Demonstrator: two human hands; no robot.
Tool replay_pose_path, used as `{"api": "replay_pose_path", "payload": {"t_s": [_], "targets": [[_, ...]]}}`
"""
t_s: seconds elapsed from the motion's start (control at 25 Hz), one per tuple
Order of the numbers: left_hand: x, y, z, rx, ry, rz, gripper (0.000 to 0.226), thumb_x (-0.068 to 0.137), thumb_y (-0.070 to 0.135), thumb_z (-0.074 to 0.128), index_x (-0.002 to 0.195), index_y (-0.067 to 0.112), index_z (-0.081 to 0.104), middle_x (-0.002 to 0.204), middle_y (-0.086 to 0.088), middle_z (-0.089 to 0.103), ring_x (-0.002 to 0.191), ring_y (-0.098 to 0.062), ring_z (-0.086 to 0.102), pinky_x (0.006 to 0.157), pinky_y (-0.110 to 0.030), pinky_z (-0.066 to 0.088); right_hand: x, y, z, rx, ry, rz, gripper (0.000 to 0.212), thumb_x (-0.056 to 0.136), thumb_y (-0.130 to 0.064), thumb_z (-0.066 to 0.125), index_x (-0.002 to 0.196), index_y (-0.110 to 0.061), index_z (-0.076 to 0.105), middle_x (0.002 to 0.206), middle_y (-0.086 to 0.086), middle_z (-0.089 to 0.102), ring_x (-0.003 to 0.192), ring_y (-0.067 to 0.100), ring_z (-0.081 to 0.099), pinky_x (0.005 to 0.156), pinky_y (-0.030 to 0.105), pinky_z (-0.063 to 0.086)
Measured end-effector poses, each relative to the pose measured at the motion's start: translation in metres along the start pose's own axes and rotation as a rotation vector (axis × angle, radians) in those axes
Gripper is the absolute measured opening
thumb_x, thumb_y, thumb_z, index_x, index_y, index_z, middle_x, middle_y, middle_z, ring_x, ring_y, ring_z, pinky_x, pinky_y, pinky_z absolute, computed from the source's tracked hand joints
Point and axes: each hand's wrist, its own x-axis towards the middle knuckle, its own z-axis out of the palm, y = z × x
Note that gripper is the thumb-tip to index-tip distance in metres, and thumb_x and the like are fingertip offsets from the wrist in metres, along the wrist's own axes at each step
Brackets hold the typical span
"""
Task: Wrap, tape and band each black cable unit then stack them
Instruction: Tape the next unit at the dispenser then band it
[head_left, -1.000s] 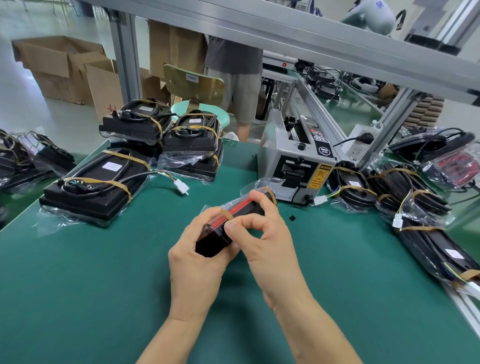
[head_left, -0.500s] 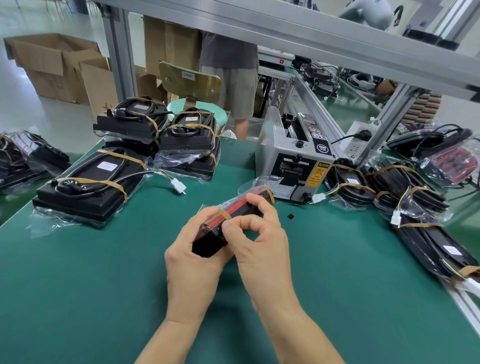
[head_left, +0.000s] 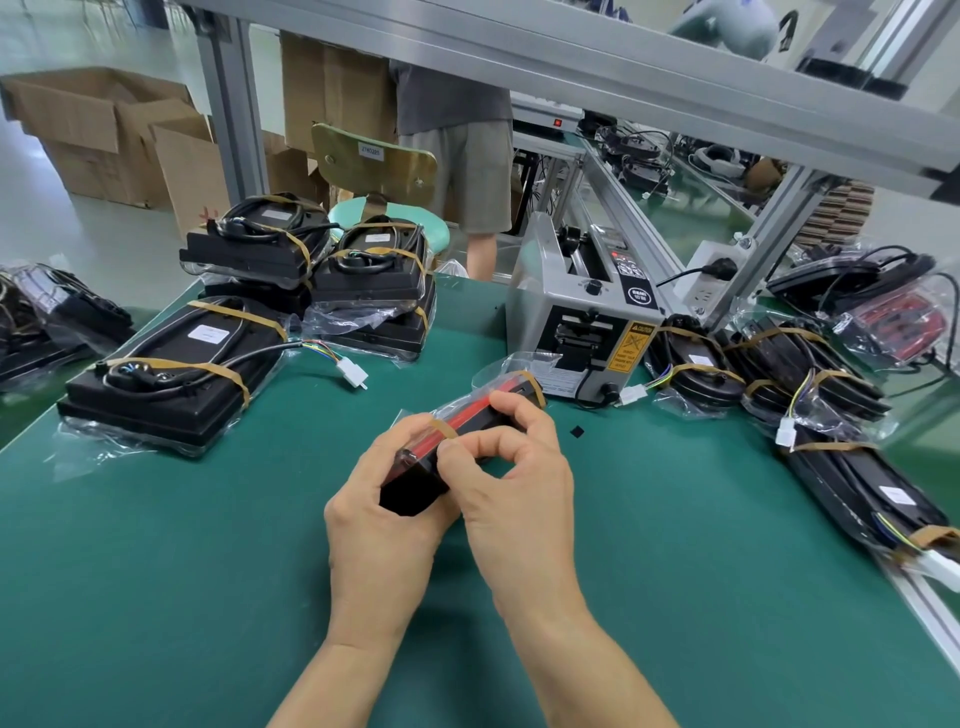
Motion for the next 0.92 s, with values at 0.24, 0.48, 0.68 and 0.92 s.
{"api": "replay_pose_path", "payload": {"t_s": [0.24, 0.48, 0.68, 0.92], "targets": [[0.000, 0.002, 0.000, -0.002, 0.002, 0.009, 0.064, 0.062, -0.002, 0.076, 0.097, 0.051, 0.065, 0.100, 0.018, 0.070, 0.091, -0.001, 0.066, 0.078, -0.010, 0.047, 0.001, 0.002, 0.002, 0.039, 0.000, 0.043, 0.021, 0.073, -0.017, 0.072, 0.054, -0.024, 0.066, 0.123, -0.030, 0.046, 0.116, -0.009, 0.047, 0.103, 0.028, 0.039], [0.000, 0.002, 0.000, -0.022, -0.016, 0.012, 0.057, 0.063, 0.000, 0.080, 0.101, 0.040, 0.067, 0.099, 0.011, 0.071, 0.090, -0.007, 0.067, 0.080, -0.015, 0.049, 0.003, 0.004, 0.002, 0.127, 0.022, 0.046, 0.031, 0.073, -0.011, 0.074, 0.092, -0.032, 0.061, 0.112, -0.023, 0.049, 0.104, -0.012, 0.048, 0.095, 0.019, 0.042], [0.000, 0.003, 0.000, -0.021, -0.015, -0.004, 0.054, 0.062, 0.004, 0.080, 0.102, 0.038, 0.067, 0.098, 0.010, 0.071, 0.090, -0.008, 0.067, 0.080, -0.018, 0.050, 0.000, 0.001, 0.002, 0.169, -0.031, 0.042, 0.035, 0.061, -0.026, 0.068, 0.093, -0.039, 0.062, 0.108, -0.028, 0.050, 0.118, 0.003, 0.048, 0.102, 0.038, 0.043], [0.000, 0.004, 0.000, -0.027, -0.013, 0.011, 0.055, 0.062, 0.005, 0.083, 0.100, 0.042, 0.066, 0.098, 0.012, 0.070, 0.090, -0.007, 0.066, 0.080, -0.013, 0.048, 0.006, 0.004, -0.017, 0.194, -0.131, -0.005, 0.030, 0.067, -0.014, 0.074, 0.093, -0.027, 0.066, 0.119, -0.005, 0.058, 0.115, 0.004, 0.053, 0.101, 0.029, 0.042]]}}
